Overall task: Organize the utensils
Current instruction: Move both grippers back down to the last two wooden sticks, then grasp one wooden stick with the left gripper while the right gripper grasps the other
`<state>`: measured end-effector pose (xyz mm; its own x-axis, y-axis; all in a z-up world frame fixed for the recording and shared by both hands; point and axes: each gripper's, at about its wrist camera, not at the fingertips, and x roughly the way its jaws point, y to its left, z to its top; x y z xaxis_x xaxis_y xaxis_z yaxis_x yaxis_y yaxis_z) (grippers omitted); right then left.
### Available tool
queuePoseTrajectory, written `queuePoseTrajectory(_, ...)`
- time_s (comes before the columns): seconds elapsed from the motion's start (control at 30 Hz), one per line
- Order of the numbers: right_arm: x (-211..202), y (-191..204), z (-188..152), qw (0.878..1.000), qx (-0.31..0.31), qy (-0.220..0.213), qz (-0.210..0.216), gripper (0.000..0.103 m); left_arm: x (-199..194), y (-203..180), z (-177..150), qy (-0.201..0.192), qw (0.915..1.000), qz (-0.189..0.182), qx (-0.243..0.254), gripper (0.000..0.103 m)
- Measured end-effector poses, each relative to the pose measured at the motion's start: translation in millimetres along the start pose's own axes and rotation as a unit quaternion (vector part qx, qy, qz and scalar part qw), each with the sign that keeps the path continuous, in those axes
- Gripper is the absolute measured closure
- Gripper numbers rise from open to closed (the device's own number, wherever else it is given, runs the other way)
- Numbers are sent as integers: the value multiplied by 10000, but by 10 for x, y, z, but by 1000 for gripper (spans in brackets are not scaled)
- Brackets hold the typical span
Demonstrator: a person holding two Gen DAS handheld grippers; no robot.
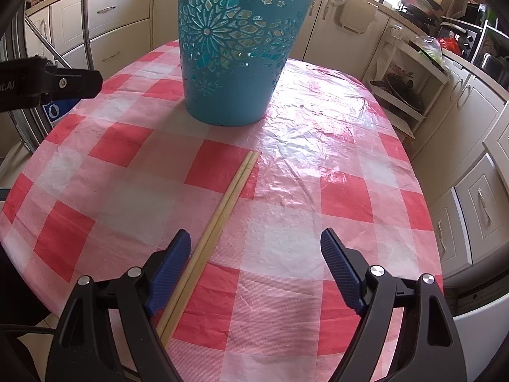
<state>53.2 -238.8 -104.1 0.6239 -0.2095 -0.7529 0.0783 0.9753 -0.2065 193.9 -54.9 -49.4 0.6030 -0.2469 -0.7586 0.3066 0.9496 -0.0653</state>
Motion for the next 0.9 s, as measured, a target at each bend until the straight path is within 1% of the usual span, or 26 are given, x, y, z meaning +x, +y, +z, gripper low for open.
queuePoseTrajectory(0.1,-15,-65,-4,9999,113,-10,59,23,56,78,2,149,9997,-46,-173,8)
queuePoseTrajectory(0.17,-29,-122,-1,9995,259,-41,182,23,91,133,-2,229,9993,-44,-306,8)
queuePoseTrajectory(0.2,-36,-143,-1,9991,327,-94,253,25,101,155,0,253,9990,-53,-361,8)
queuePoseTrajectory(0.23,-39,-168,5,9985,404,-103,354,30,110,171,-1,267,9988,-64,-403,8)
queuePoseTrajectory(0.27,-38,-181,11,9980,453,-103,427,33,119,184,-1,279,9986,-61,-436,8)
queuePoseTrajectory(0.3,-38,-193,18,9974,509,-108,493,33,127,189,-4,287,9986,-45,-448,8)
queuePoseTrajectory(0.37,-35,-183,29,9967,530,-121,608,42,144,182,-7,308,9986,-40,-430,8)
queuePoseTrajectory(0.43,-21,-164,37,9966,513,-139,624,43,152,158,-8,322,9987,-37,-381,8)
queuePoseTrajectory(0.53,22,-155,45,9963,569,-107,631,52,165,116,-14,336,9990,-30,-277,8)
queuePoseTrajectory(0.73,41,-259,59,9947,810,-171,617,54,174,44,-3,338,9992,-47,-209,8)
queuePoseTrajectory(0.8,40,-306,61,9930,935,-205,692,54,178,21,-2,340,9993,-47,-168,8)
queuePoseTrajectory(0.9,64,-326,66,9932,954,-172,644,54,190,-27,-9,358,9993,-46,-99,8)
